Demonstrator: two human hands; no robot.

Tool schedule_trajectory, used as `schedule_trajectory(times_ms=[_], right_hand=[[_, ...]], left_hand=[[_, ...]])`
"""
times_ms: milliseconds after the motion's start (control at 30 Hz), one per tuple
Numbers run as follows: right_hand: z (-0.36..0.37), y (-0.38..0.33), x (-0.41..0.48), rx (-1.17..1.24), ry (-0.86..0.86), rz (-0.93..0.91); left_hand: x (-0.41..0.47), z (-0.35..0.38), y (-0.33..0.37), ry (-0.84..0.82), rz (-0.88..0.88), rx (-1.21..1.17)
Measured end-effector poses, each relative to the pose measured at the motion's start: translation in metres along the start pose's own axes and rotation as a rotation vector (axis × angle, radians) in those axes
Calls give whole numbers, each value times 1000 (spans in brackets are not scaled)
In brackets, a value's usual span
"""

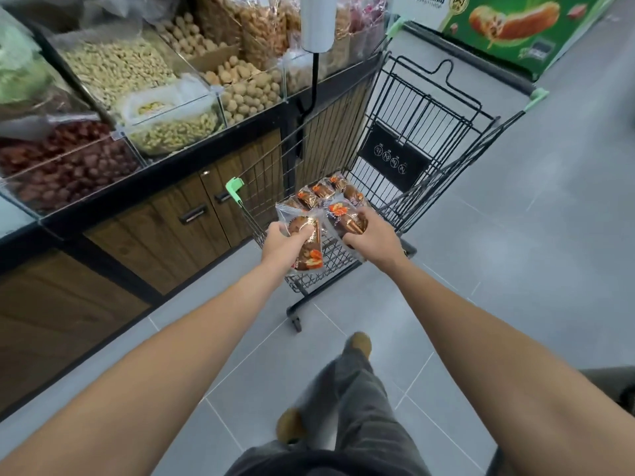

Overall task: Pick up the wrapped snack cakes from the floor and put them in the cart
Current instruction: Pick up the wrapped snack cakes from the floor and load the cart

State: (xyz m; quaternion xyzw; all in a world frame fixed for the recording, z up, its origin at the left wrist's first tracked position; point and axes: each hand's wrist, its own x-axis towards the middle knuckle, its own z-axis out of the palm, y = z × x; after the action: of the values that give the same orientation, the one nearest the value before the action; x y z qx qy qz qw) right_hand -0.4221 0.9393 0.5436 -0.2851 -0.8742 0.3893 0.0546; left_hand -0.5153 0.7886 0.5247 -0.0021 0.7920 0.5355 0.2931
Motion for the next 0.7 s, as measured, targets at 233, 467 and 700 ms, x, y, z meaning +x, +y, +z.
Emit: schedule_trajectory(times_ms=[233,467,700], right_hand=[[-3,23,125,16,-85,46],[15,55,263,-29,-254,71],[58,111,357,-166,-433,133]], left_hand=[[102,23,27,47,-63,-8],[209,59,44,113,-231,-62],[296,97,18,271,-482,-95]])
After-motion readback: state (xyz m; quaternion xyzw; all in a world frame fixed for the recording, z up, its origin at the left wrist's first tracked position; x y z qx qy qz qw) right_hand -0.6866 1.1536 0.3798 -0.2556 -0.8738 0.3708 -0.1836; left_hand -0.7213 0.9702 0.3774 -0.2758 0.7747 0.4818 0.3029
